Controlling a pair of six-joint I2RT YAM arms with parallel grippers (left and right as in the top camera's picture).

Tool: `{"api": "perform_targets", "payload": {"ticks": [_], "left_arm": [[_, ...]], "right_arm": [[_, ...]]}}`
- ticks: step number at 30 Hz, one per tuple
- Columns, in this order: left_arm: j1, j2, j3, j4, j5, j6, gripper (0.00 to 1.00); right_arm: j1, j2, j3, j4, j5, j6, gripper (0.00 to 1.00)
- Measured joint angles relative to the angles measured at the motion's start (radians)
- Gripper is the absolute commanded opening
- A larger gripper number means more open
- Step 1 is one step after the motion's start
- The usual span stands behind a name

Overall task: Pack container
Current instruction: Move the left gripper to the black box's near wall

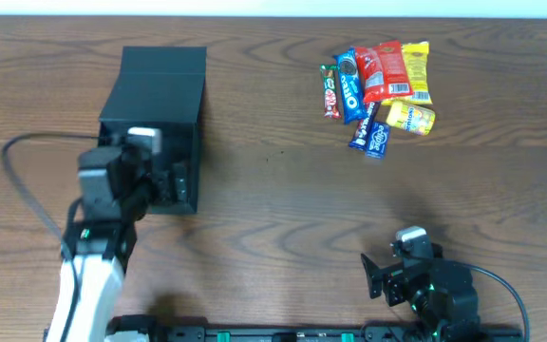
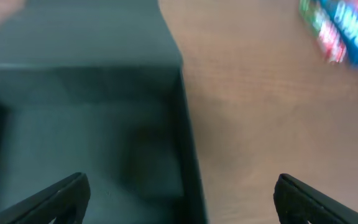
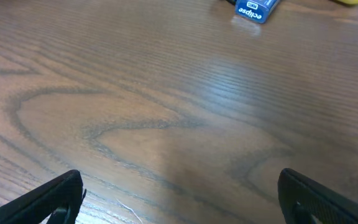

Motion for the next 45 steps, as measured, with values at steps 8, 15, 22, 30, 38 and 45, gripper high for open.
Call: {"api": "perform_targets", "payload": {"ticks": [8, 15, 22, 30, 38, 45], "left_arm": [[-0.119, 0.178, 0.002, 0.052, 0.004, 0.159, 0.95], [-0.127, 0.195, 0.002, 0.057, 0.069, 0.185, 0.95], [-0.127, 0.195, 0.002, 0.06, 0.098, 0.178, 0.95], [-0.127, 0.195, 0.002, 0.059, 0.068, 0.112, 0.95], [-0.127, 0.244, 0.002, 0.061, -0.031, 0.048, 0.95], [-0.127, 0.344, 0.002, 0.105, -0.048, 0.026, 0.5]], "right_arm": [[0.0, 0.0, 0.0, 0.0, 0.0, 0.0, 0.99], [0.0, 0.0, 0.0, 0.0, 0.0, 0.0, 0.99], [0.0, 0.0, 0.0, 0.0, 0.0, 0.0, 0.99], [0.0, 0.0, 0.0, 0.0, 0.0, 0.0, 0.99], [0.0, 0.0, 0.0, 0.0, 0.0, 0.0, 0.99], [0.0, 0.0, 0.0, 0.0, 0.0, 0.0, 0.99]]}}
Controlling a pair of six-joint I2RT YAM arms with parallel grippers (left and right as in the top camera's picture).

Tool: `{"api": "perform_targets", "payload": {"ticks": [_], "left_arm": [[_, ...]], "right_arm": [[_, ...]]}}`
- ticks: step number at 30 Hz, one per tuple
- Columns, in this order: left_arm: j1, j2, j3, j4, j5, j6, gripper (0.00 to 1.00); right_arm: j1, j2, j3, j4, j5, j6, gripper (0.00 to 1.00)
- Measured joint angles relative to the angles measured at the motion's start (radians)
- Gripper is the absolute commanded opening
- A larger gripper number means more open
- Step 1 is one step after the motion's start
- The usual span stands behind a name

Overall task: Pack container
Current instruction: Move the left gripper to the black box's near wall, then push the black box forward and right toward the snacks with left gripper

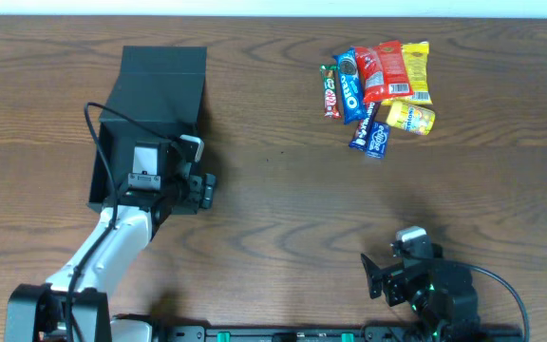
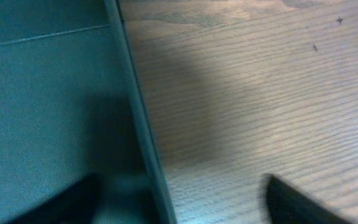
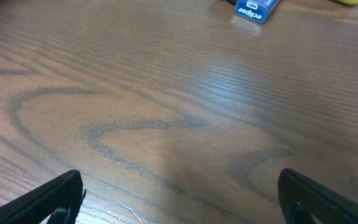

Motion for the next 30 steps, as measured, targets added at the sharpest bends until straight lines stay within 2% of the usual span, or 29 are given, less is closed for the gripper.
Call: {"api": "perform_targets", "payload": {"ticks": [3, 4, 5, 10, 18, 26, 30], "left_arm": [[0.0, 0.005, 0.0, 0.031, -0.005, -0.007, 0.26], [0.0, 0.005, 0.0, 0.043, -0.006, -0.011, 0.13], [0.0, 0.005, 0.0, 0.052, -0.007, -0.016, 0.06], [0.005, 0.005, 0.001, 0.083, -0.023, -0.035, 0.06], [-0.001, 0.005, 0.001, 0.139, 0.049, -0.051, 0.06], [-0.01, 0.005, 0.001, 0.287, 0.085, -0.323, 0.06], [-0.085, 0.005, 0.001, 0.327, 0.009, -0.433, 0.06]], "right_arm": [[0.0, 0.0, 0.0, 0.0, 0.0, 0.0, 0.99], [0.0, 0.0, 0.0, 0.0, 0.0, 0.0, 0.99], [0.0, 0.0, 0.0, 0.0, 0.0, 0.0, 0.99], [0.0, 0.0, 0.0, 0.0, 0.0, 0.0, 0.99], [0.0, 0.0, 0.0, 0.0, 0.0, 0.0, 0.99], [0.0, 0.0, 0.0, 0.0, 0.0, 0.0, 0.99], [0.0, 0.0, 0.0, 0.0, 0.0, 0.0, 0.99]]}}
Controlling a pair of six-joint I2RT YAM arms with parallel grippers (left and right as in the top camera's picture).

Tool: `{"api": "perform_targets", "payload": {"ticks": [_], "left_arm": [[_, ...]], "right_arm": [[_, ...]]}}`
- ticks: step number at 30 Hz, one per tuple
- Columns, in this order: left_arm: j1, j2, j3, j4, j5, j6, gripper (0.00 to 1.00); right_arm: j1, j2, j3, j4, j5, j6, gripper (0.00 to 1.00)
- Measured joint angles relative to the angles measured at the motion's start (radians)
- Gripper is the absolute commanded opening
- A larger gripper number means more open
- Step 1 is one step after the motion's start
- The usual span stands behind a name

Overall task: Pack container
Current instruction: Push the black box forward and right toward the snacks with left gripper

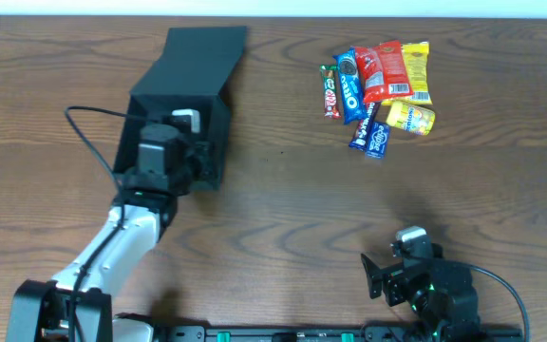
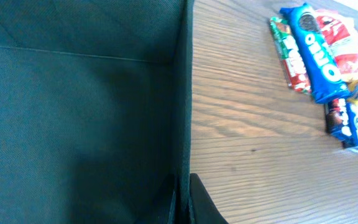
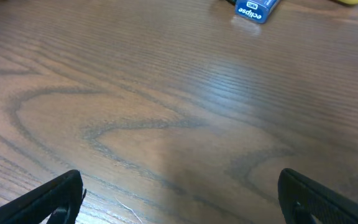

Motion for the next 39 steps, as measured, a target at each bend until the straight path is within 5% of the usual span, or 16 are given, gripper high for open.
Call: {"api": "perform_targets", "payload": {"ticks": [11, 24, 34, 35, 36, 39], "left_arm": [[-0.318, 0.051, 0.101, 0.009, -0.321, -0.195, 0.06], [-0.448, 0.341, 0.412, -0.056, -0.378, -0.247, 0.06], [-0.498, 0.392, 0.47, -0.065, -0.378, -0.238, 0.06], [-0.5, 0.392, 0.47, -0.065, -0.377, -0.238, 0.3], [-0.502, 0.392, 0.47, -0.065, -0.377, -0.232, 0.98], [-0.507, 0.393, 0.475, -0.062, -0.377, -0.233, 0.95]], "right_arm": [[0.0, 0.0, 0.0, 0.0, 0.0, 0.0, 0.99], [0.0, 0.0, 0.0, 0.0, 0.0, 0.0, 0.99], [0.0, 0.0, 0.0, 0.0, 0.0, 0.0, 0.99], [0.0, 0.0, 0.0, 0.0, 0.0, 0.0, 0.99], [0.0, 0.0, 0.0, 0.0, 0.0, 0.0, 0.99], [0.0, 0.0, 0.0, 0.0, 0.0, 0.0, 0.99]]}}
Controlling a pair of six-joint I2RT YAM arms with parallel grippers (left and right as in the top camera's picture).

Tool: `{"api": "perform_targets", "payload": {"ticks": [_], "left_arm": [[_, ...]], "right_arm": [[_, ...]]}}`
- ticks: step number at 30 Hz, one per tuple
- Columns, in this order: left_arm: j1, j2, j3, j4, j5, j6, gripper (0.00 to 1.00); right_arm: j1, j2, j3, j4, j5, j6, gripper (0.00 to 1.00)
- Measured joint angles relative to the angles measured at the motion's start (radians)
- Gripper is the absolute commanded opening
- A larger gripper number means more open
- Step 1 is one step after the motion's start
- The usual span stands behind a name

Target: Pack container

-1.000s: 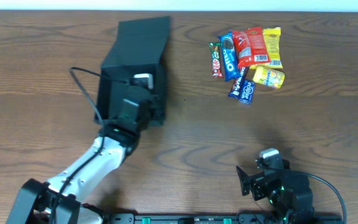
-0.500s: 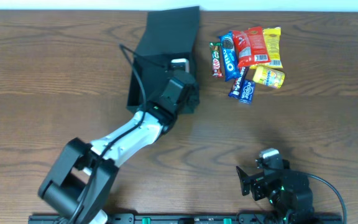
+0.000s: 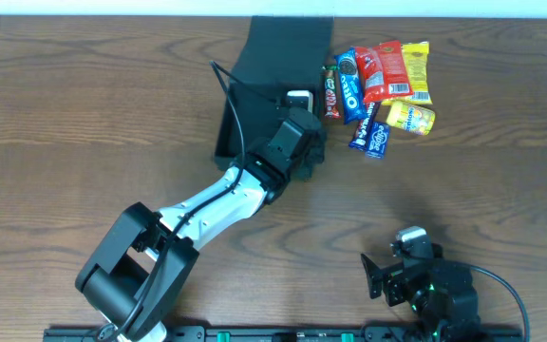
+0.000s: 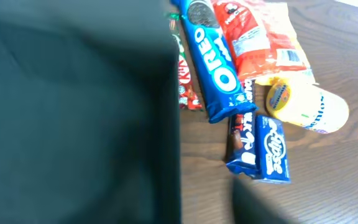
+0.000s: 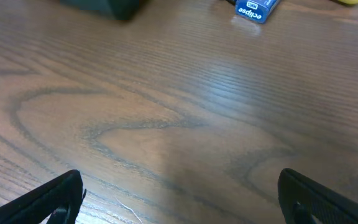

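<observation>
The black box (image 3: 278, 57) stands open-topped at the table's far middle, its right side against the snack pile: a green-red bar (image 3: 330, 92), an Oreo pack (image 3: 349, 85), a red bag (image 3: 387, 68), a yellow pack (image 3: 411, 117) and a blue gum pack (image 3: 373, 138). My left gripper (image 3: 302, 152) sits at the box's near right corner. In the left wrist view its right finger (image 4: 260, 205) stands off the box wall (image 4: 174, 155) with bare wood between; the other finger is lost in the dark interior. My right gripper (image 5: 179, 199) is open and empty over bare wood.
The wooden table (image 3: 84, 142) stretches left of the box and across the front. My right arm (image 3: 425, 285) rests near the front edge at the right. A black cable (image 3: 231, 104) loops over the box from the left arm.
The box has moved right and toward the far edge, from left of centre to touching the snack pile. The left gripper's finger, then pressed against the wall, now shows a gap. The right arm is unmoved.
First the box stood at the far left with my left gripper open above its near end. Then the open fingers straddled its right wall. Then the gripper was shut on that wall and the box had shifted right, turned. Now it stands beside the snacks.
</observation>
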Motion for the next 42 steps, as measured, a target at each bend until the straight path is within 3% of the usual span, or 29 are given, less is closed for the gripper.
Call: {"api": "perform_targets", "payload": {"ticks": [7, 12, 20, 24, 32, 36, 42], "left_arm": [[-0.001, 0.0, 0.039, -0.013, -0.039, 0.023, 0.95], [-0.003, -0.037, 0.065, -0.044, -0.173, 0.111, 0.95], [0.045, -0.174, 0.088, -0.301, -0.457, 0.282, 0.98], [0.123, -0.155, 0.088, -0.407, -0.472, 0.298, 1.0], [0.237, -0.066, 0.088, -0.409, -0.384, 0.303, 1.0], [0.265, 0.003, 0.088, -0.404, -0.312, 0.324, 0.88], [0.271, 0.052, 0.088, -0.4, -0.26, 0.333, 0.49]], "right_arm": [[0.0, 0.0, 0.0, 0.0, 0.0, 0.0, 0.99], [0.0, 0.0, 0.0, 0.0, 0.0, 0.0, 0.99], [0.0, 0.0, 0.0, 0.0, 0.0, 0.0, 0.99], [0.0, 0.0, 0.0, 0.0, 0.0, 0.0, 0.99], [0.0, 0.0, 0.0, 0.0, 0.0, 0.0, 0.99], [0.0, 0.0, 0.0, 0.0, 0.0, 0.0, 0.99], [0.0, 0.0, 0.0, 0.0, 0.0, 0.0, 0.99]]}}
